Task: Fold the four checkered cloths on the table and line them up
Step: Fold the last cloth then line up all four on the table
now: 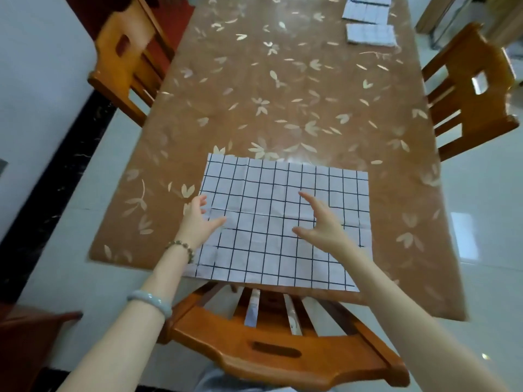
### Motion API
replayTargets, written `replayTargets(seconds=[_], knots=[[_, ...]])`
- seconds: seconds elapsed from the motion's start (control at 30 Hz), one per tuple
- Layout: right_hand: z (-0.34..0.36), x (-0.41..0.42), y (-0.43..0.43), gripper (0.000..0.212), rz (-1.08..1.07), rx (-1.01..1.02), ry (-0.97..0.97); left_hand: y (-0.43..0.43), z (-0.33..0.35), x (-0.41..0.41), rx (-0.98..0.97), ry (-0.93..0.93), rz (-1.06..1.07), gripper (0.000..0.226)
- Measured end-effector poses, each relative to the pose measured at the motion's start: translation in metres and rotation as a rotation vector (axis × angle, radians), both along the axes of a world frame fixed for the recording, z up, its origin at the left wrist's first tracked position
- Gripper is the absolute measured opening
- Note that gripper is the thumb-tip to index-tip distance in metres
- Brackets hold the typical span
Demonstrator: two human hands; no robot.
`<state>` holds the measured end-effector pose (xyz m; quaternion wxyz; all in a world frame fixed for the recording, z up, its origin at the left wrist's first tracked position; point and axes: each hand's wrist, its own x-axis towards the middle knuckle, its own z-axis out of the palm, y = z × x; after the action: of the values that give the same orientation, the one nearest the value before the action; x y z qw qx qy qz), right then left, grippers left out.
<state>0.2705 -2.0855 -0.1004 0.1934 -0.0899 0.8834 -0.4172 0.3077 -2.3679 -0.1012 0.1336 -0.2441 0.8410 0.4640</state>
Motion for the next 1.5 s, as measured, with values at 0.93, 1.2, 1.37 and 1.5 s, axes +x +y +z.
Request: replayTargets(seconds=[0.93, 1.2, 1.37, 1.5], knots=[[-0.080, -0.012, -0.013, 0.093, 0.332, 0.641, -0.032, -0.043, -0.036, -0.057, -0.262, -0.055, 0.017, 0.023], [-0.083, -0.014, -0.034, 0.094, 0.365, 0.611, 0.001, -0.010, 0.054, -0.064, -0.421, 0.096, -0.215, 0.029], [-0.079, -0.014, -0.037, 0.091, 0.319, 0.487, -0.026, 0.040, 0.091, -0.066, -0.421, 0.150, -0.333, 0.028], [-0.055, -0.011, -0.024, 0.063, -0.085, -0.038, -0.146, 0.086, 0.103, -0.064, -0.400, 0.180, -0.386, 0.028]])
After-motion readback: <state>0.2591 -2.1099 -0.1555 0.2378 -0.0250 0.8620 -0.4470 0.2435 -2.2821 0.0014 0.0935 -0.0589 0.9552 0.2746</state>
